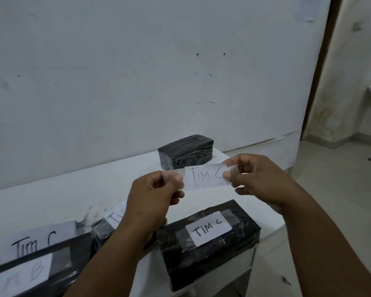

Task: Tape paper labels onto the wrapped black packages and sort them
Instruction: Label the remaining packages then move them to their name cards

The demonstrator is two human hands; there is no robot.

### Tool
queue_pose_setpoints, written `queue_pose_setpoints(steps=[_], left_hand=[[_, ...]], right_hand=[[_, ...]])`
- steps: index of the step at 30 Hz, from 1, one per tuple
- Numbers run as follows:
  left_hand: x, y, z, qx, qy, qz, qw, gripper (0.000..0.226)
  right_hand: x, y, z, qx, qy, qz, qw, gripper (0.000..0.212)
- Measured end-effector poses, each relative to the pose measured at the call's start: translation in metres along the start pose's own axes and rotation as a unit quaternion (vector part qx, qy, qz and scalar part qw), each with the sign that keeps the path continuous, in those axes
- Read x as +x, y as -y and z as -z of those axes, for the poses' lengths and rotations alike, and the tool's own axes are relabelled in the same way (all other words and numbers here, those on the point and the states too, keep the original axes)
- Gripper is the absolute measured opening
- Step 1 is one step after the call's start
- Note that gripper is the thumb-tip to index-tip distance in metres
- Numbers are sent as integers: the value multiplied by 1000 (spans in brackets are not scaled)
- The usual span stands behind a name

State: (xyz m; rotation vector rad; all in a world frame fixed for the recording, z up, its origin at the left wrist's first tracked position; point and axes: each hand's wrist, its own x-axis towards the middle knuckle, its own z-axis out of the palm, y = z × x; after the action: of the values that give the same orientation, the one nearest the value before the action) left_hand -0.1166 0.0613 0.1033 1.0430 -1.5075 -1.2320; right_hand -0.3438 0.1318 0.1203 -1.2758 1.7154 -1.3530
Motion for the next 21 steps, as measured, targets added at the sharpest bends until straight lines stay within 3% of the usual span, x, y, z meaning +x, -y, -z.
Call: queue_pose_setpoints(steps=[6, 16, 21], left_hand=[[7, -5, 16, 24, -42, -13, 999, 14], [41, -20, 37, 39, -94, 6, 995, 12], [94, -20, 31, 103, -114, 6, 988, 31]], right_hand=[[6, 1, -24, 89, -77, 22, 993, 10], [26, 13, -43, 166, -90, 22, 982, 6], [47, 4, -50, 213, -165, 7, 963, 5]])
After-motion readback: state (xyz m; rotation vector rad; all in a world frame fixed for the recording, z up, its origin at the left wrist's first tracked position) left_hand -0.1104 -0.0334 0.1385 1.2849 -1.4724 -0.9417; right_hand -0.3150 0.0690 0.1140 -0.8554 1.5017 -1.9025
